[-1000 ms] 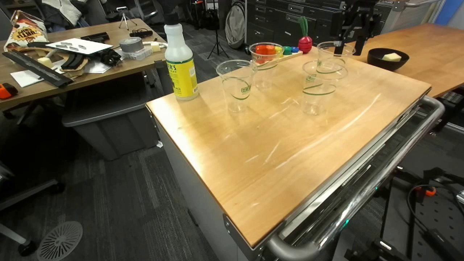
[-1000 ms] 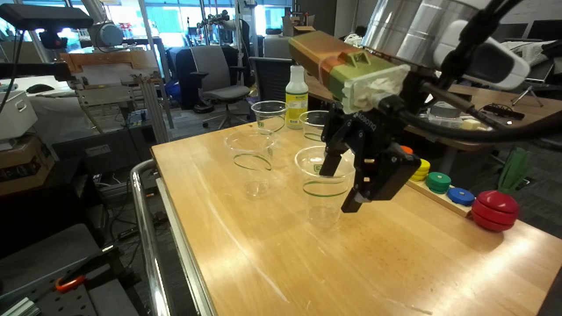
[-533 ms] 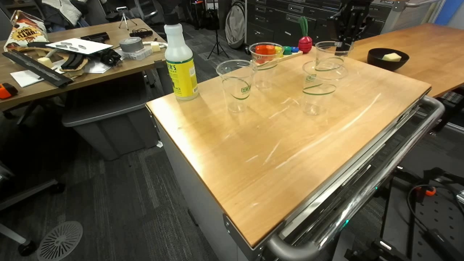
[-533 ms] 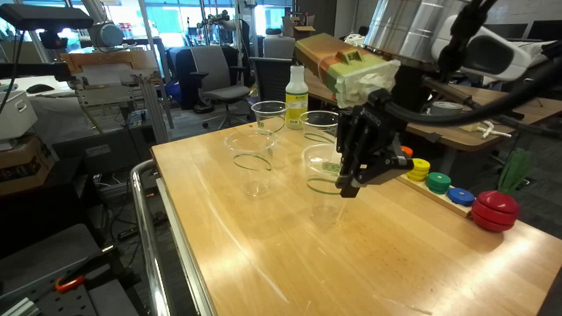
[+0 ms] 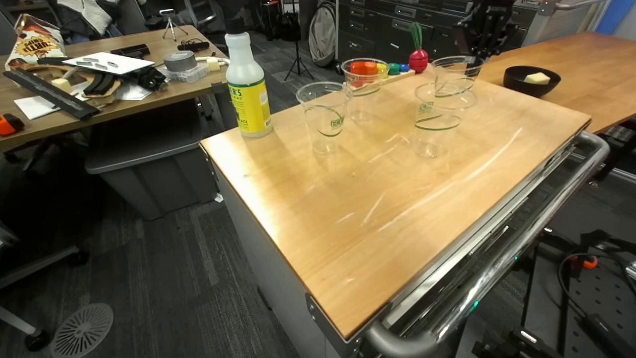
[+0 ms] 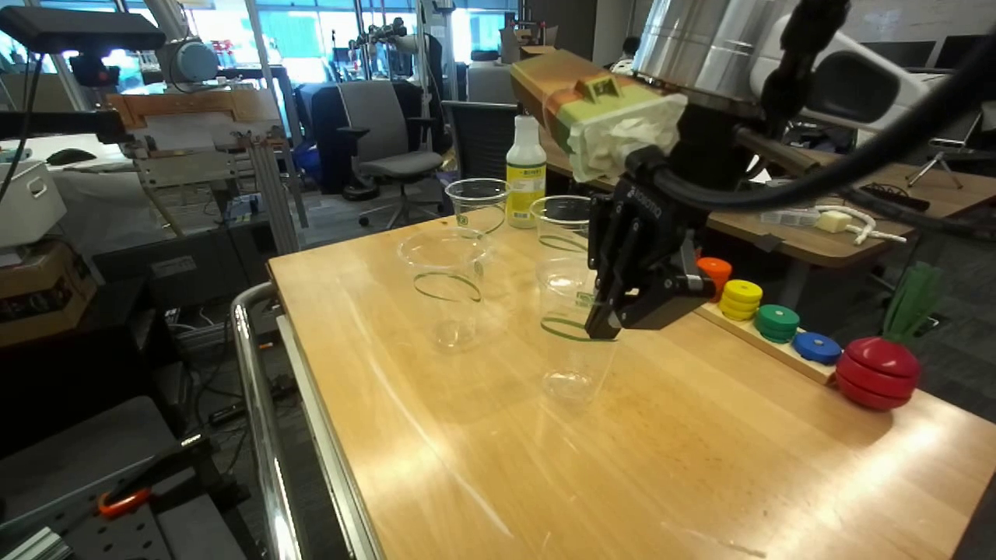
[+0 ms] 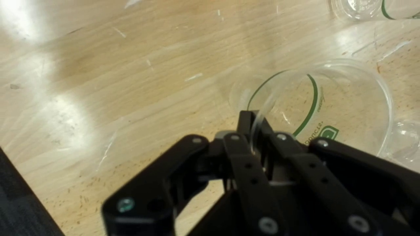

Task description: Pack the first disposable cup into the second then both into the third cup and put all into the fourth cup

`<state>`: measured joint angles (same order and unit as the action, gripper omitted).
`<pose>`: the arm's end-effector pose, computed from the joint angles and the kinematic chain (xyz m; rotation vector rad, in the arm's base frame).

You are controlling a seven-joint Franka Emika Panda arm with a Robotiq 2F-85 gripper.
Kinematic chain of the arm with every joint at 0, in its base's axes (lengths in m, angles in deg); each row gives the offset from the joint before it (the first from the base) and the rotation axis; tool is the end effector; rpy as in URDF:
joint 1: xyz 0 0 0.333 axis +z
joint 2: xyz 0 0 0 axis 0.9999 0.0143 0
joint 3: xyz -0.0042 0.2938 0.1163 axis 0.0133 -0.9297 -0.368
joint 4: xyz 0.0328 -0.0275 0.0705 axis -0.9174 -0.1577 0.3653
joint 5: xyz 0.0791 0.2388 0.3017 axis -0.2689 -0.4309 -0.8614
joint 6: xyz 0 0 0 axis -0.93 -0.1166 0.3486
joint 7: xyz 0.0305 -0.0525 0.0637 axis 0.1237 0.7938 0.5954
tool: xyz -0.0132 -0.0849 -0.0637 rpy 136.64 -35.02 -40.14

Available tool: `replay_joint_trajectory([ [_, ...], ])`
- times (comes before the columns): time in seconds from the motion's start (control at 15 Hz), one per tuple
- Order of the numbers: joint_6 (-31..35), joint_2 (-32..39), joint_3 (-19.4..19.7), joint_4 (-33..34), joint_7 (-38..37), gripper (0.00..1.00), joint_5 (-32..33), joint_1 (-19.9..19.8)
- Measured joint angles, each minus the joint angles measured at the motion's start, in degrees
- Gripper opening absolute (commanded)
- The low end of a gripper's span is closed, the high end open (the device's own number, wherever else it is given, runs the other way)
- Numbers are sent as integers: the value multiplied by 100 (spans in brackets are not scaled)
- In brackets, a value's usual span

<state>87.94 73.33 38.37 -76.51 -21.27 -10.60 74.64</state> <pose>0.4699 -0.2580 0.3632 -2.8456 0.9375 0.2293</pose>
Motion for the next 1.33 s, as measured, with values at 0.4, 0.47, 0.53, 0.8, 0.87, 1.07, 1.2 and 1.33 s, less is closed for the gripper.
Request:
replay_joint_trajectory([
  [0.4, -3, -1000, -104, -449, -55, 1, 282, 74],
  [0.47, -3, -1279, -171, -548, -110, 1, 379, 89],
  [0.53, -6, -1550, -246, -648, -154, 1, 469, 107],
  [0.8, -17, -2493, -605, -1030, -182, 1, 571, 241],
  [0.87, -34, -2656, -673, -1110, -168, 1, 571, 312],
  [1.07, -75, -2958, -785, -1325, -68, 1, 537, 541],
  [1.2, -105, -3020, -790, -1433, 43, 1, 499, 665],
  [1.33, -106, -2993, -769, -1517, 252, 1, 400, 724],
])
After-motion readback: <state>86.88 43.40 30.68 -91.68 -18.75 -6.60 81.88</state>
